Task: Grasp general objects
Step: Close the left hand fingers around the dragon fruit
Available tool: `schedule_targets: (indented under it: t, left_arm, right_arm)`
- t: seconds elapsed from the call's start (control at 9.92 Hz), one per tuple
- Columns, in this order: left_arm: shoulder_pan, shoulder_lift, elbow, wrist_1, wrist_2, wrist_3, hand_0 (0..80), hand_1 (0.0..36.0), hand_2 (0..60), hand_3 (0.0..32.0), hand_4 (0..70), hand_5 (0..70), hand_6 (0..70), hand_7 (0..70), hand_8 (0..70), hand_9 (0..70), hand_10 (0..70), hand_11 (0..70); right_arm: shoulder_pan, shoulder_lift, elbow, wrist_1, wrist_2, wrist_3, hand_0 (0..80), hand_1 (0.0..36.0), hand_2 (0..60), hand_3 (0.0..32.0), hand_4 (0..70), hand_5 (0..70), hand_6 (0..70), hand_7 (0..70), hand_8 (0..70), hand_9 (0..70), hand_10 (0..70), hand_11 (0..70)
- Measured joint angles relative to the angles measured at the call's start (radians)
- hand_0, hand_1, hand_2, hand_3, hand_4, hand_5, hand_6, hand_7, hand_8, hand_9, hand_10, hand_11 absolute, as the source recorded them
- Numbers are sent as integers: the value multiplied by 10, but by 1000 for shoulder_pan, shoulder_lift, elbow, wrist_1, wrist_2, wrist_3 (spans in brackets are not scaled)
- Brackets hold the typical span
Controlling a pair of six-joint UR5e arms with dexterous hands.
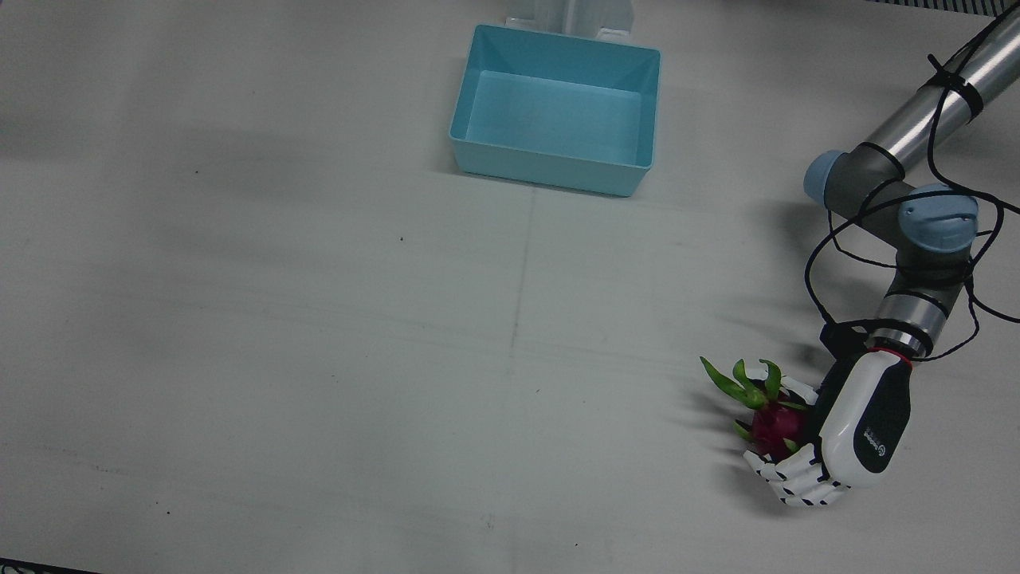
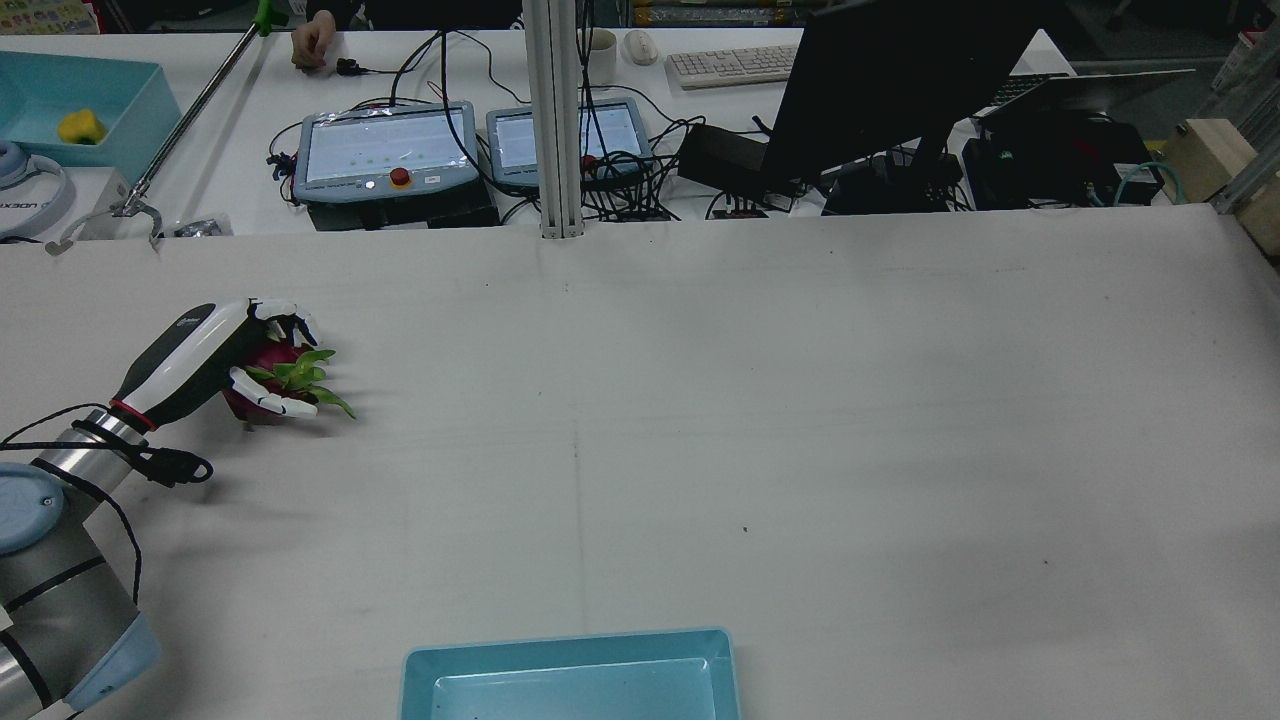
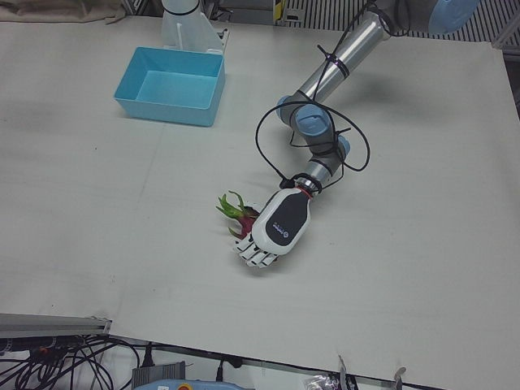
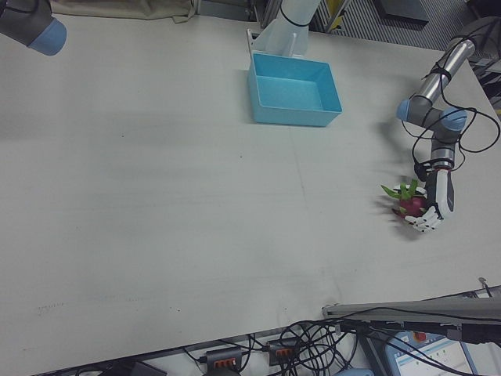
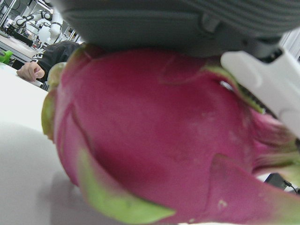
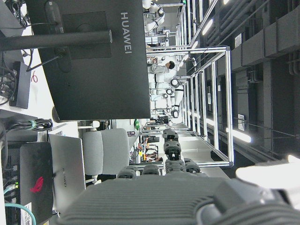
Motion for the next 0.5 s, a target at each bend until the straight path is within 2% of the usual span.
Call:
schedule_targets:
  t: [0.1,0.2,0.3,0.5]
  left_arm:
    - [0,1,-2,-1,-4,0,553,241,437,0,413,461,498,700,328,516,412,592]
    - [0,2,-6,-1,-6,-1,547,253,508,0,436,469,499,700,329,516,412,591]
    - [0,4,-10,-1,-8,-1,537,286,600,0,476,486,507,700,334,521,418,600]
    - [-1,6,-14,-2,-9,-2,524,323,600,0,546,517,521,700,342,525,420,602]
  right_arm:
    - [0,0,0,0,0,0,0,0,0,0,0,0,0,0,0,0,0,0]
    - [0,0,0,0,0,0,0,0,0,0,0,0,0,0,0,0,0,0]
    - [0,0,0,0,0,0,0,0,0,0,0,0,0,0,0,0,0,0]
    - [0,0,0,0,0,-1,0,0,0,0,0,0,0,0,0,0,0,0]
